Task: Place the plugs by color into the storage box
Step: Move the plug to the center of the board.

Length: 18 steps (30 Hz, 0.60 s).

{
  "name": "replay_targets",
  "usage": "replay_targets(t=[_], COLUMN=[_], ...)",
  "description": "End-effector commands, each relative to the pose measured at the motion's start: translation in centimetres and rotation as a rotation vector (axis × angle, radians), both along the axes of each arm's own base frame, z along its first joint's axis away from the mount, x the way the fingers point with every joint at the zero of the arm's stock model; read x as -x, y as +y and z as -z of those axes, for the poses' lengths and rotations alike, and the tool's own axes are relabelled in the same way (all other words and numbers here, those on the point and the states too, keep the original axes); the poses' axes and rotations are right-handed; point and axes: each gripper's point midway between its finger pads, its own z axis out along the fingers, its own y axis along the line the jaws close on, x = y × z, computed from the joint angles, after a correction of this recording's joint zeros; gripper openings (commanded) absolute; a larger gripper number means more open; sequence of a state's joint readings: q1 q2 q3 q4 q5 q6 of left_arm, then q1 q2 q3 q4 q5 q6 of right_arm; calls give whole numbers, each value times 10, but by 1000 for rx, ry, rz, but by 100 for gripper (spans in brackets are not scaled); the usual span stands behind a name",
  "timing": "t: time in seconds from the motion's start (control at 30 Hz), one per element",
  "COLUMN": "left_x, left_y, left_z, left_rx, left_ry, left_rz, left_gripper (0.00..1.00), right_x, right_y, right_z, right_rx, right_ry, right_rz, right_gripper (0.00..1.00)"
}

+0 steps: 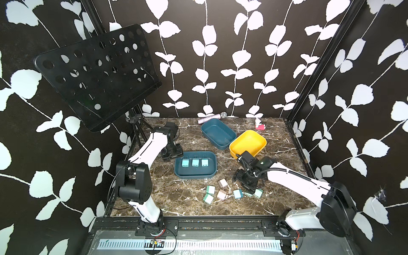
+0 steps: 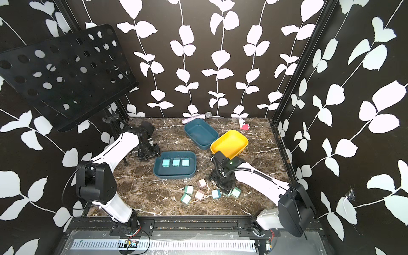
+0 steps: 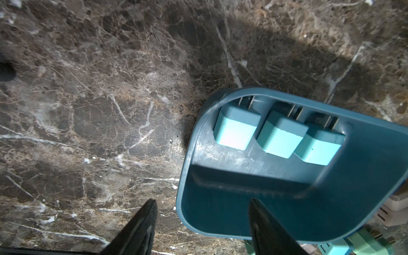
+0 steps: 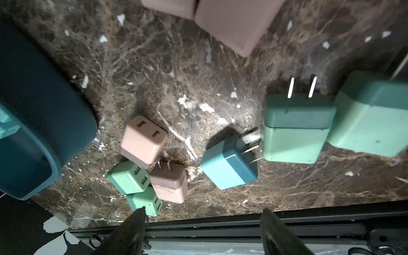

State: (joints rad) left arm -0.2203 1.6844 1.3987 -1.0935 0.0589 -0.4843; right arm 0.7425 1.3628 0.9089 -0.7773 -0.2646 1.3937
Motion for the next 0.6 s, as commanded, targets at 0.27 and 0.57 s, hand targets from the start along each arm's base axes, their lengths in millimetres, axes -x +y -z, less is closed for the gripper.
replay_targets(t=[0.27, 0.57], left_x=[3, 7], left_y=[2, 4], left_z=[-5, -10], left_rx=[-20, -22], left_ry=[-4, -14], left_rz=[-12, -24], left_gripper=[67, 67], right_x=[-2, -13], right_y=[25, 20], right_z=[35, 50], right_rx=[-89, -37], right_ry=[67, 77], right_rz=[126, 86], right_gripper=[81, 80])
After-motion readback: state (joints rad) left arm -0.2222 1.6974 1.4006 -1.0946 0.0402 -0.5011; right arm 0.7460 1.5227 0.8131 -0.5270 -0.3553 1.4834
